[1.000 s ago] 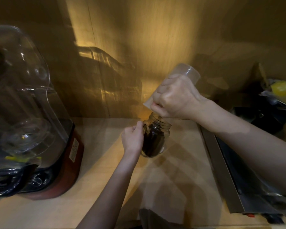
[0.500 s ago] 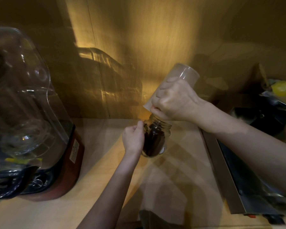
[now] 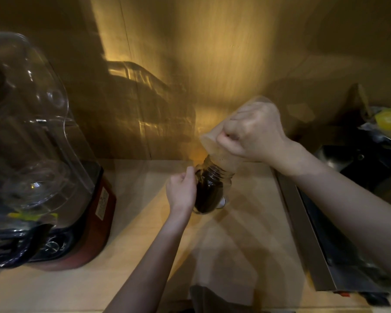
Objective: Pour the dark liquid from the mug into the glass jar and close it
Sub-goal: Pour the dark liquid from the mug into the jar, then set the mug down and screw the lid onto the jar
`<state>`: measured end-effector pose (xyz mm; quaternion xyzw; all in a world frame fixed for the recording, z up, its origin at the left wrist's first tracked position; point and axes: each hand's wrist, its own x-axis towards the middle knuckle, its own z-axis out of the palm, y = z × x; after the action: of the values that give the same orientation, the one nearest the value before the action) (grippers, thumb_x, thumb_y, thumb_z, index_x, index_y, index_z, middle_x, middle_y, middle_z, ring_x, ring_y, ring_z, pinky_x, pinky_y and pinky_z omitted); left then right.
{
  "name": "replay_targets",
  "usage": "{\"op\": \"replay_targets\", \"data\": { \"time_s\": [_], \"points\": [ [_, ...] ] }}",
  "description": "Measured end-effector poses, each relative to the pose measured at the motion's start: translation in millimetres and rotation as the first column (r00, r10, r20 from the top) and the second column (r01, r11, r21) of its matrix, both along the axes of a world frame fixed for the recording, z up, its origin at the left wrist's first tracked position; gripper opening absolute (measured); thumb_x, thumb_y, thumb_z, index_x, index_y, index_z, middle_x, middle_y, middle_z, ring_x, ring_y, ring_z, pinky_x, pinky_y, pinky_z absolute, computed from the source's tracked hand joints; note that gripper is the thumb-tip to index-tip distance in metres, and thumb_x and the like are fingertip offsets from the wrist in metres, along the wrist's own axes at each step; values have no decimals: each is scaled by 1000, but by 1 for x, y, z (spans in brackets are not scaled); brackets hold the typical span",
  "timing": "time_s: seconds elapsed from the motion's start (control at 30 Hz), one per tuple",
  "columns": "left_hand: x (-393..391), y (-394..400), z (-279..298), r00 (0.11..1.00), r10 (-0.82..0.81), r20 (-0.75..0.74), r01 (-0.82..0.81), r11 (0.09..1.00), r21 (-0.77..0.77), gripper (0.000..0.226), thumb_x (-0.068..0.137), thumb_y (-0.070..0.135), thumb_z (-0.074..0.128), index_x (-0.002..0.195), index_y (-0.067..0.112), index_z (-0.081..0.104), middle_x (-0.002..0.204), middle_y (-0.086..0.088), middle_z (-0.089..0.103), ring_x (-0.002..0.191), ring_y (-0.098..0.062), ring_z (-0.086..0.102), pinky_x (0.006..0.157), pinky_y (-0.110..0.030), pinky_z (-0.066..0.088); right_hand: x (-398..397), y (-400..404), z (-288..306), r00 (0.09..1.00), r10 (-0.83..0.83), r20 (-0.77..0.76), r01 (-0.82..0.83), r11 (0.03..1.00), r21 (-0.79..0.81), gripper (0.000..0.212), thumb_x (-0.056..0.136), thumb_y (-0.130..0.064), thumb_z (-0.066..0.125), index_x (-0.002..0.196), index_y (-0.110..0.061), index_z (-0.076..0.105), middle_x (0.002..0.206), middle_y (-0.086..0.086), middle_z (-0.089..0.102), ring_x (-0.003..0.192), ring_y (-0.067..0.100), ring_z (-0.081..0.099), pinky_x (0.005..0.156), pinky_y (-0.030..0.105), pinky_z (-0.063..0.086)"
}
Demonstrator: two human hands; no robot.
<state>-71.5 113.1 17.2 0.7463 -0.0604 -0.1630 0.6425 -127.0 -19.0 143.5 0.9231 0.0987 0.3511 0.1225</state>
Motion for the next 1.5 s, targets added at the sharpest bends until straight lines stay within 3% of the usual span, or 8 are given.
{"op": "replay_targets", "data": {
  "time_s": [0.17,0.3,0.43,0.53,0.77,1.07,1.3,1.5],
  "points": [
    [-2,6,-7,1000,19,-15,-19,1000,6,41,81,33,51,55,3,59,57,-12,48,57,-19,44,61,-33,38,-13,-12,-25,996,-79,50,60,951,304,38,73,-14,57,36,-12,50,32,6,44,32,20,45,35,23,35],
    [0,11,-23,992,9,-126,-11,1000,-15,35,82,36,51,61,10,58,63,-13,51,62,-20,47,63,-33,37,-24,-23,-54,974,-224,-24,188,753,630,45,75,-23,51,38,1,44,36,20,38,35,27,40,38,36,35],
    [1,17,-44,971,33,-236,-41,999,-32,41,82,36,55,48,14,47,49,-6,46,51,-19,44,59,-31,35,-38,-28,-86,966,-225,-131,224,465,856,49,79,-25,53,51,13,43,49,30,40,46,33,43,47,43,38],
    [0,22,-55,945,38,-324,-74,992,-99,44,85,25,54,44,17,40,36,6,36,36,-8,34,45,-23,31,-48,-29,-107,951,-259,-167,204,126,971,47,81,-20,58,59,18,42,53,28,42,52,28,40,52,38,36],
    [2,28,-83,966,63,-251,-92,990,-108,27,83,12,53,57,5,53,34,9,36,35,-4,32,40,-19,28,-57,-26,-144,904,-344,-256,17,-567,824,20,90,-8,55,72,-11,64,63,-3,61,65,10,58,62,20,47],
    [3,22,-116,942,36,-333,-44,999,-17,28,85,16,53,60,5,55,47,-4,38,40,-6,36,44,-20,32,-42,-45,-167,864,-388,-323,62,-553,831,35,91,-4,51,56,-11,48,46,-8,47,41,-4,46,40,6,38],
    [8,16,-146,918,58,-393,-38,997,60,35,85,14,56,51,7,53,30,8,44,35,0,39,46,-20,34,-11,-71,-193,854,-318,-412,225,-488,843,24,88,-5,45,64,-10,49,62,7,40,57,9,38,45,12,35],
    [10,17,-157,912,61,-406,-30,996,84,24,84,16,58,66,0,57,47,-3,40,37,-1,35,45,-17,32,25,-84,-218,861,-330,-388,164,-542,824,43,84,-1,50,45,-15,37,35,-11,40,39,1,36,46,17,31]
  ]
}}
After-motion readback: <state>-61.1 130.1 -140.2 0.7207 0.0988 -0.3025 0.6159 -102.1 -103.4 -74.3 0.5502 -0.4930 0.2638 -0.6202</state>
